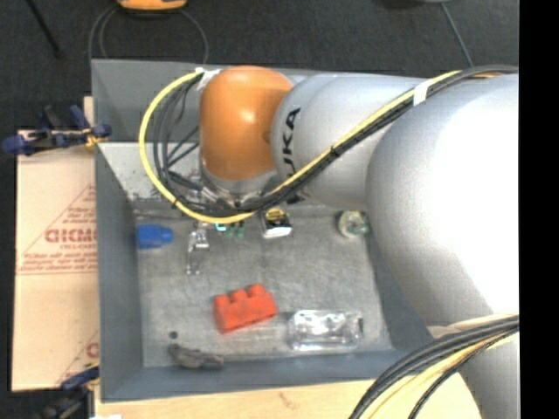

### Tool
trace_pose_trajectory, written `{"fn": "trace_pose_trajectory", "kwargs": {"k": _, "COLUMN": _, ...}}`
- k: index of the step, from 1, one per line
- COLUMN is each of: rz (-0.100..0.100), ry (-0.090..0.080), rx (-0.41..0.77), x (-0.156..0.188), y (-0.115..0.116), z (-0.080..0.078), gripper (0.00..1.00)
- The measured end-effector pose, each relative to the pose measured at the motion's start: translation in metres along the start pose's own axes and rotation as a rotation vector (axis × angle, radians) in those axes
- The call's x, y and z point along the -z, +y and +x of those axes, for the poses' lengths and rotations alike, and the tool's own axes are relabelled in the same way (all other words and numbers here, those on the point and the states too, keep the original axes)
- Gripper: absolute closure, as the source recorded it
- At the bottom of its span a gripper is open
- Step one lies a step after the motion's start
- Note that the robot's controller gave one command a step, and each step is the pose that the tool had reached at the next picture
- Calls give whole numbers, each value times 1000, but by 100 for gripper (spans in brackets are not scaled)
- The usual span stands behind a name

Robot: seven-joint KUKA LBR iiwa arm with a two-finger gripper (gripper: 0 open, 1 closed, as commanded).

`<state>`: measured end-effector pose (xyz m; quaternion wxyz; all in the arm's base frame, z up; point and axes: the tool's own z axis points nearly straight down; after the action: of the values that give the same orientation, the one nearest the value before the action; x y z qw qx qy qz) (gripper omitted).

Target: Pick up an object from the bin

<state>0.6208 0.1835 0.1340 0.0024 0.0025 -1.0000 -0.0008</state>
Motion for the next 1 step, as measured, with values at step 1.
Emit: {"fn": "trace_pose_trajectory", "kwargs": {"k": 1, "rz": 6, "ry": -4, "rx": -26, "x": -27, "y": -157, "z": 49, "gripper": 0}}
